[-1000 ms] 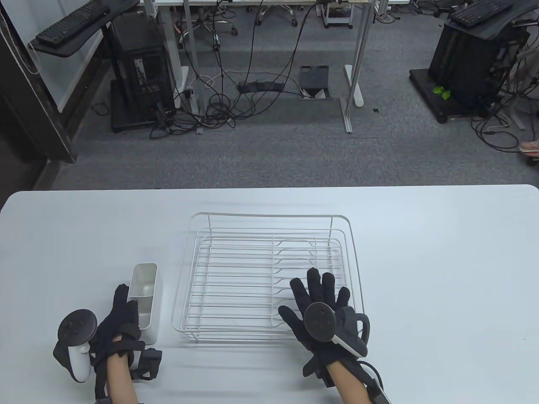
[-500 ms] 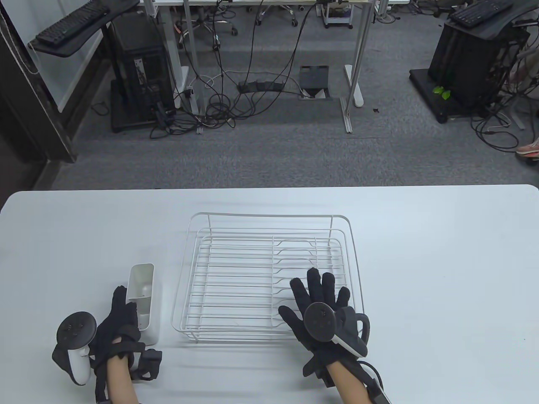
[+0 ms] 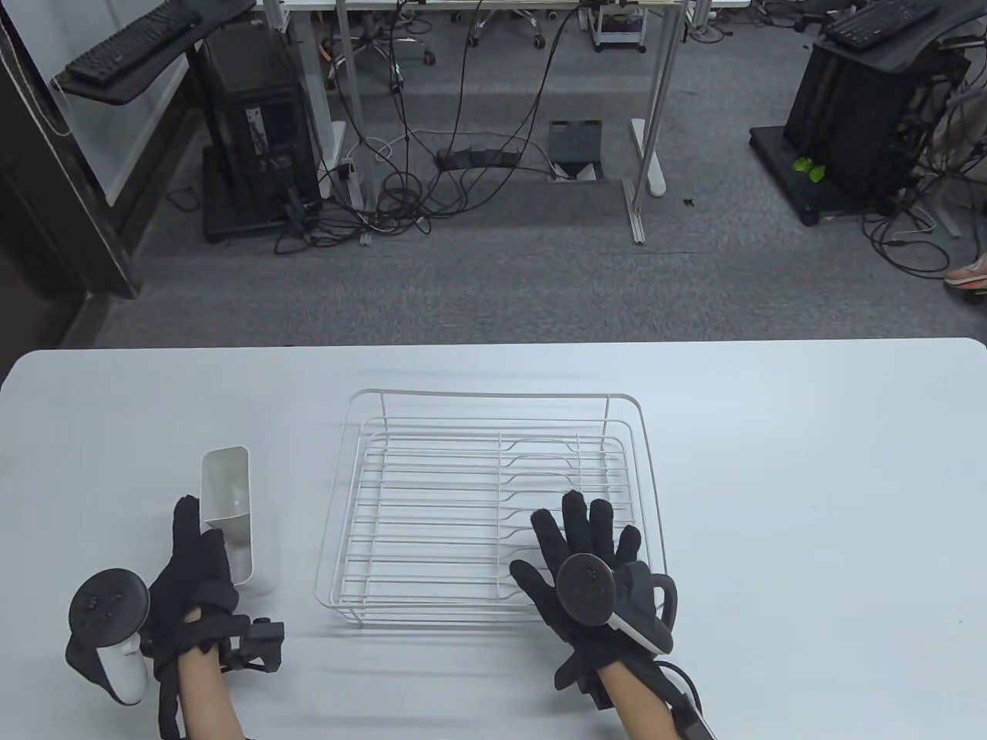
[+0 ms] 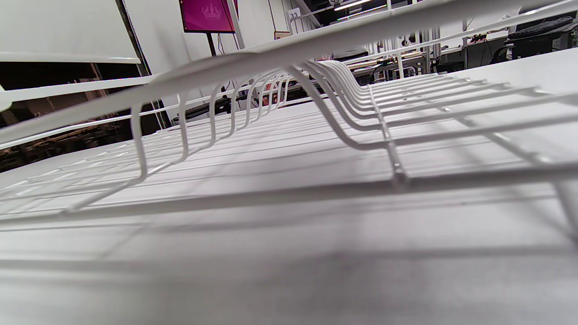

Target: Hang the cutlery bin on dish rack (Opening facing upward)

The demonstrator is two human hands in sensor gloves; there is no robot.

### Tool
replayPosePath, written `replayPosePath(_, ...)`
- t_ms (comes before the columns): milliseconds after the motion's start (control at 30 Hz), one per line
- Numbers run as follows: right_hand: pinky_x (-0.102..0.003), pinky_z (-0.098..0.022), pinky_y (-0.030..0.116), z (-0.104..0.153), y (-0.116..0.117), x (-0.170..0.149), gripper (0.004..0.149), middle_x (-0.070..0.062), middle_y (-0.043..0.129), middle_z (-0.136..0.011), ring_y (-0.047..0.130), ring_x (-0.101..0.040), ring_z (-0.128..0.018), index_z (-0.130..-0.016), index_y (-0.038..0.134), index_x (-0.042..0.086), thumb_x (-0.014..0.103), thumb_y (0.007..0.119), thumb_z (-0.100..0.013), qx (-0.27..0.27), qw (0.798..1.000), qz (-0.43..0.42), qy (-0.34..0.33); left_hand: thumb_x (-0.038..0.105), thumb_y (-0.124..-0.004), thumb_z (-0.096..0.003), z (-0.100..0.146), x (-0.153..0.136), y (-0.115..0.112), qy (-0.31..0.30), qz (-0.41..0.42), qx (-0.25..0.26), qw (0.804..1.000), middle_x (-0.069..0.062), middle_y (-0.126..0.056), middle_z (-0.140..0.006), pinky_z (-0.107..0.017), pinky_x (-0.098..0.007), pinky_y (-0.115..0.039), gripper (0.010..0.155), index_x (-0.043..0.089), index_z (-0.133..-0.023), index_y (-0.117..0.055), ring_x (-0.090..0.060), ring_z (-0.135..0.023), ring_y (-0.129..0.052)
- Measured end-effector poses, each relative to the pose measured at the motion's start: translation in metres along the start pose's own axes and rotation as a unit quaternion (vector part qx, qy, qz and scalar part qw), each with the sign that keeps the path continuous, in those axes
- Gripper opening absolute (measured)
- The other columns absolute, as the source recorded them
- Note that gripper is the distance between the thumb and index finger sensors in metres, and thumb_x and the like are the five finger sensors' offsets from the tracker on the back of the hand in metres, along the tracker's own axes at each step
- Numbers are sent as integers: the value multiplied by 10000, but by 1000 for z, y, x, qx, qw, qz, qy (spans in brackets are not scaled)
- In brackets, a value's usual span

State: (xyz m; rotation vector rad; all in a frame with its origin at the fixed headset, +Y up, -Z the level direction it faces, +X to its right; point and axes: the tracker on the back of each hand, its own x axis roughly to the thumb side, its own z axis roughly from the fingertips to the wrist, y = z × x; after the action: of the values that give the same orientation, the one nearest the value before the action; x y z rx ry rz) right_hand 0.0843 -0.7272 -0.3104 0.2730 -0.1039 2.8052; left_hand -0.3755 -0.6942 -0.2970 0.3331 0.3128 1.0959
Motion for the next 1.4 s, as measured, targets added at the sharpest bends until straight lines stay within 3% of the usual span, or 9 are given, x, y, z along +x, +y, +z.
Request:
replayPosePath(300,-702,-662,217,0,0,0,719,-164,322,-1178,266,-469,-1056,-1125,514,212,659,528,-561,1,1000,0,0,314,-628,-613,8,47,-16,-87,30,-3,996,-199,-581,-1133,-604,-570,-711,582,174,-1149,-451,-439,-915,-825)
replayPosePath(600,-703,-662,218,0,0,0,719,-164,323,-1177,267,-470,-1056,-1123,516,211,659,528,-561,1,1000,0,0,317,-620,-617,20,77,-63,-128,20,-41,991,-193,-571,-1138,-606,-566,-711,583,174,-1151,-435,-434,-920,-822)
replayPosePath(1400,-710,-653,238,-3,-1,-2,728,-200,304,-1165,261,-482,-1043,-1128,478,195,649,540,-562,19,1000,-19,5,321,-599,-621,67,98,-170,-161,28,-167,972,-198,-567,-1137,-582,-551,-749,585,169,-1153,-407,-445,-906,-838)
